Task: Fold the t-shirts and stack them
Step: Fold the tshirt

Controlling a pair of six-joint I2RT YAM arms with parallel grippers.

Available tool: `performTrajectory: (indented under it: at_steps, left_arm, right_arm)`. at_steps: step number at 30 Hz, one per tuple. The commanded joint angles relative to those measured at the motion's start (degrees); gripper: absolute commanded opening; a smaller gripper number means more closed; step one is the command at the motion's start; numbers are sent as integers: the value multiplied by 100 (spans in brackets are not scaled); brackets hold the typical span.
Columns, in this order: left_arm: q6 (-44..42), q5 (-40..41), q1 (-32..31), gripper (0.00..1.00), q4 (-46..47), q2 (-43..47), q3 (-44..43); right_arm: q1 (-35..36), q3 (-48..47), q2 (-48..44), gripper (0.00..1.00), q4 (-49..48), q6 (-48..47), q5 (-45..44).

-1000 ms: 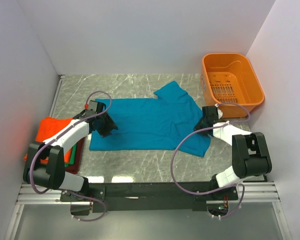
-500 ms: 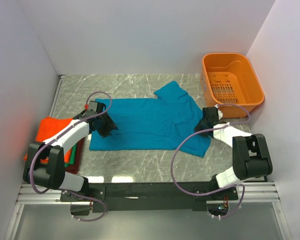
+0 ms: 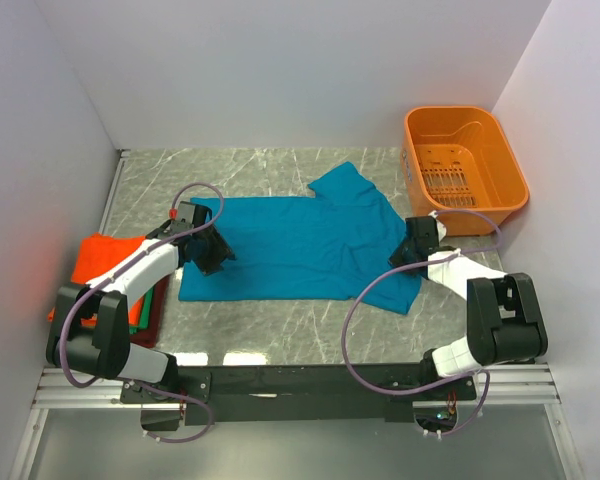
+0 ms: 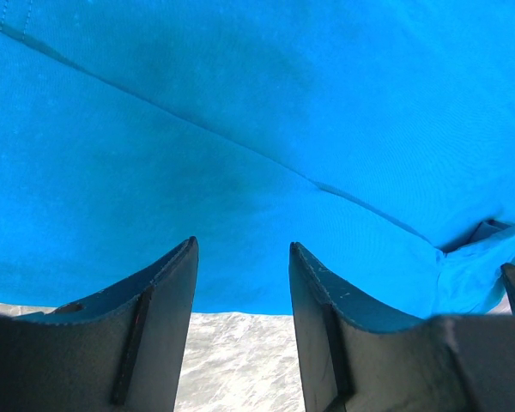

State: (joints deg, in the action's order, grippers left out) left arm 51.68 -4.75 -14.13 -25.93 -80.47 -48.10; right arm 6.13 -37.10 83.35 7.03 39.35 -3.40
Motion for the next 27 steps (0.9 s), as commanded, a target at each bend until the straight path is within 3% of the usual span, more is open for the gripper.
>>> performTrajectory:
  at_steps: [1, 14, 27]
  left_arm:
    - [-88, -34, -28, 52, 106, 189, 28]
    - [-62, -34, -28, 52, 115, 215, 64]
    - [-26, -8, -28, 52, 124, 215, 72]
  right_arm:
    - [46, 10, -275, 4, -26, -50, -65]
    - [423, -385, -812, 0, 579, -173, -574]
    - [1074, -1826, 207, 0, 1327, -797, -1321]
